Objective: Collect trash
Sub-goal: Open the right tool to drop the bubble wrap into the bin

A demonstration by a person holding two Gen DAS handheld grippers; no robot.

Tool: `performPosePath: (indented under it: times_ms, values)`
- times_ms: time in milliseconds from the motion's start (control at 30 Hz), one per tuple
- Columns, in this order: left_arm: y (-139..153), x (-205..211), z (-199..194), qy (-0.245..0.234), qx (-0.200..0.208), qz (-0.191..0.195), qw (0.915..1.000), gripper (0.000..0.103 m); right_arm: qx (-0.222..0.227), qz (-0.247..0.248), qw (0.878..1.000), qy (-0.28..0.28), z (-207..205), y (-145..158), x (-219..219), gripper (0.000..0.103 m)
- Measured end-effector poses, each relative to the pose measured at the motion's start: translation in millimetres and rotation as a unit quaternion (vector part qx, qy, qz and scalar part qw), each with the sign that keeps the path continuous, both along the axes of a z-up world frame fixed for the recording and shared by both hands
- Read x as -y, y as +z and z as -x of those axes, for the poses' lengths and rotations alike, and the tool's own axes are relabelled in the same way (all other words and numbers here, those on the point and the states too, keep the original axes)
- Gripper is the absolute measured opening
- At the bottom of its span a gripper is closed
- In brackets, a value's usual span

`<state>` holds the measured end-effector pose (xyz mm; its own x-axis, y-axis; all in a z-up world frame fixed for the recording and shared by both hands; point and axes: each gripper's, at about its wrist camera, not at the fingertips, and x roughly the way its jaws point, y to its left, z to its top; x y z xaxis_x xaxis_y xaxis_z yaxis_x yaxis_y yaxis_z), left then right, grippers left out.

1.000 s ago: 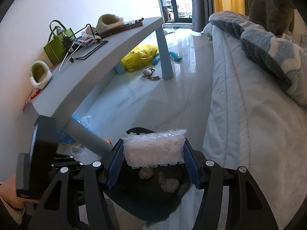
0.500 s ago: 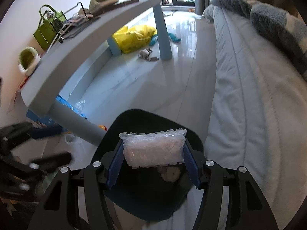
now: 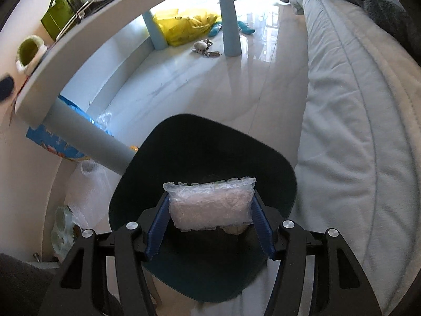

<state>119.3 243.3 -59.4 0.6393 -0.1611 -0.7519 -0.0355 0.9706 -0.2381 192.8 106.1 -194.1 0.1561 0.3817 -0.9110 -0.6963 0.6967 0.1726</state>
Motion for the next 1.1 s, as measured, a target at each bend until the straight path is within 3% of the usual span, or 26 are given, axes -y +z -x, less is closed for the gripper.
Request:
performPosePath:
  times_ms: [200, 400, 700, 1100]
  values:
    - [11, 3, 5, 0.003, 0.013, -0.014, 0.9998, 0.071, -0.007, 0.002, 1.0, 0.001, 1, -4, 2, 0.074]
    - [19, 5, 3, 0.01, 0.025, -0.003, 0.9996, 0.071, 0.003, -0.012, 1.0, -0.004, 0, 8, 11, 0.076]
    - [36, 22, -1, 0.018, 0.049, -0.009, 0.9986, 0.072, 0.042, -0.059, 0.997, -0.002, -1, 53, 38, 0.076]
    - [55, 75, -13, -0.013, 0.075, -0.014, 0.997, 0.079, 0.108, -0.1, 0.988, -0.044, -13, 100, 112, 0.076]
